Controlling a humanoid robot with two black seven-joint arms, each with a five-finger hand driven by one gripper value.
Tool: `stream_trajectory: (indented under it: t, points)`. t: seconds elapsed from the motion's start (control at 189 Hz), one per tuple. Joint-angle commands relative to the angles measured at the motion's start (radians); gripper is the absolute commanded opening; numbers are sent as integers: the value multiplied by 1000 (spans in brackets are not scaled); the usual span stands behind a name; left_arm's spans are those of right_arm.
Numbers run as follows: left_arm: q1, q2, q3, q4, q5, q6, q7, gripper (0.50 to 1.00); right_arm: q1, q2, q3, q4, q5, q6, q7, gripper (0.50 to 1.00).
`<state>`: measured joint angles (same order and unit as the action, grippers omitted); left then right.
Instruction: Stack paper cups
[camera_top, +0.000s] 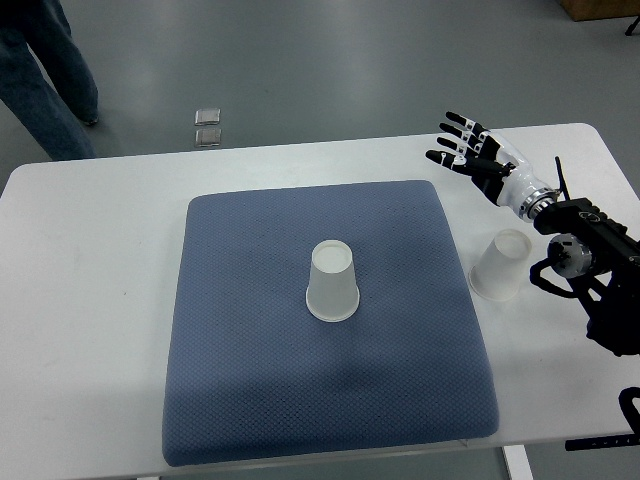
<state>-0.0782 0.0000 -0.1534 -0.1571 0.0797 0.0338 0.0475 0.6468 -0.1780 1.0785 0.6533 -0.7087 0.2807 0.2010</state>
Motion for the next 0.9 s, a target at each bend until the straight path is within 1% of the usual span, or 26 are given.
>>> stream_trajectory:
  t: [0.0,0.349,0.581,0.708,0.766,0.893]
  points:
    - [0,0,0,1,0,0,0,1000,1,-1,1,-1,0,-2,-2,928]
    - [0,0,0,-1,0,0,0,1000,2,-8,0,-8,0,-5,-2,930]
    - [0,0,0,1,0,0,0,1000,2,-14,-14,5,-3,8,0,928]
    - [0,0,0,-1,0,0,0,1000,-1,-77,-31,40,-18,23,0,928]
    - [0,0,0,-1,0,0,0,1000,1,-107,-48,62,-22,52,3,928]
    - [0,0,0,-1,0,0,0,1000,5,-196,-81,88,-61,126,31,928]
